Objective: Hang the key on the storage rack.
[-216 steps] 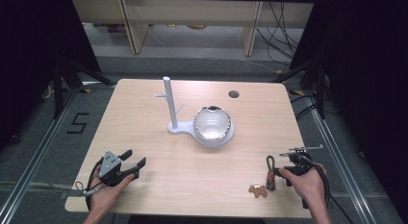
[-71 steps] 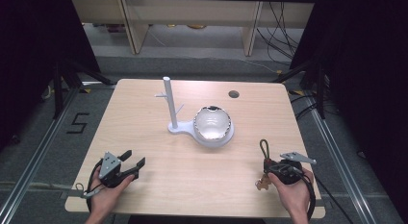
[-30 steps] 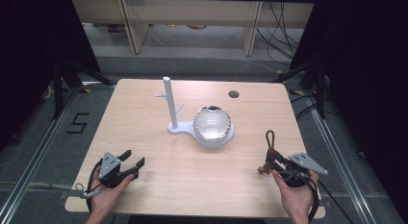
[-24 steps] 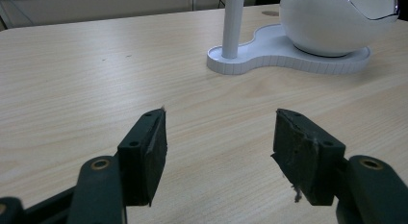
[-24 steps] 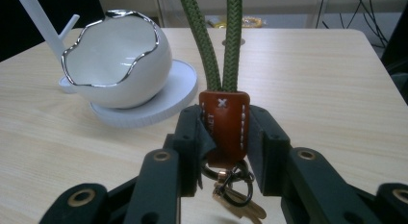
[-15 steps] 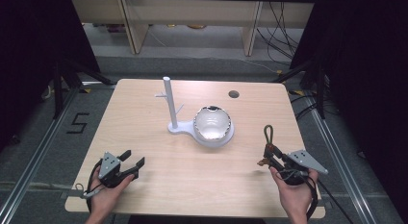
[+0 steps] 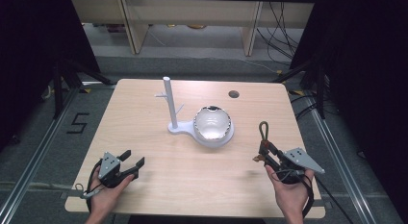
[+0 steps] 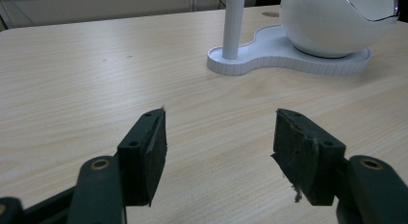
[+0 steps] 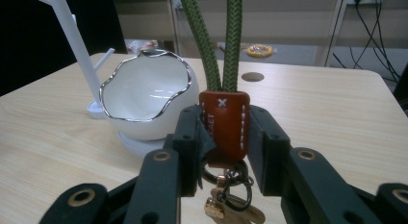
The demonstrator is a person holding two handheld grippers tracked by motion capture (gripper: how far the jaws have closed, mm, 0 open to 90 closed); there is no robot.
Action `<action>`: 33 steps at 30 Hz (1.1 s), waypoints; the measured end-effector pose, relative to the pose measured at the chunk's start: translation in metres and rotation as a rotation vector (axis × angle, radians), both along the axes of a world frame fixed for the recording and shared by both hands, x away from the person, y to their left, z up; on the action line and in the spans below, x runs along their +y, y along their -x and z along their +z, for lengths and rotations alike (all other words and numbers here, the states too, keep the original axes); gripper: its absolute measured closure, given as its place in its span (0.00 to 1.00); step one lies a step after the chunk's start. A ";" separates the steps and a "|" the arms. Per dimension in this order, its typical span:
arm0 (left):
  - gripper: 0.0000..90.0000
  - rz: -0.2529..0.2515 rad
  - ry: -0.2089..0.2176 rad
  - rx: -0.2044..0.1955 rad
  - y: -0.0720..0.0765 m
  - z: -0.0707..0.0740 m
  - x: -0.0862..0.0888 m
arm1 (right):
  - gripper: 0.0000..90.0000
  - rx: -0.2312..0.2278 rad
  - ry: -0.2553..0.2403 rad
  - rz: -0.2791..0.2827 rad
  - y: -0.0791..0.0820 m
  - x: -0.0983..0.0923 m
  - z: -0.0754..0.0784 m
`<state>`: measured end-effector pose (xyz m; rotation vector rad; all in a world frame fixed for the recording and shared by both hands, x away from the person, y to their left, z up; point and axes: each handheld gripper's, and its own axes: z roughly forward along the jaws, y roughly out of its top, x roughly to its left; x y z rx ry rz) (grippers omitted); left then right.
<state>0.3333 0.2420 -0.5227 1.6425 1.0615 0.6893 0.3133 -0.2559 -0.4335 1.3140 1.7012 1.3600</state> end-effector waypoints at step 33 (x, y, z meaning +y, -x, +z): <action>0.40 0.001 0.000 -0.001 0.000 0.000 0.000 | 0.76 -0.054 -0.003 0.126 -0.001 0.041 0.004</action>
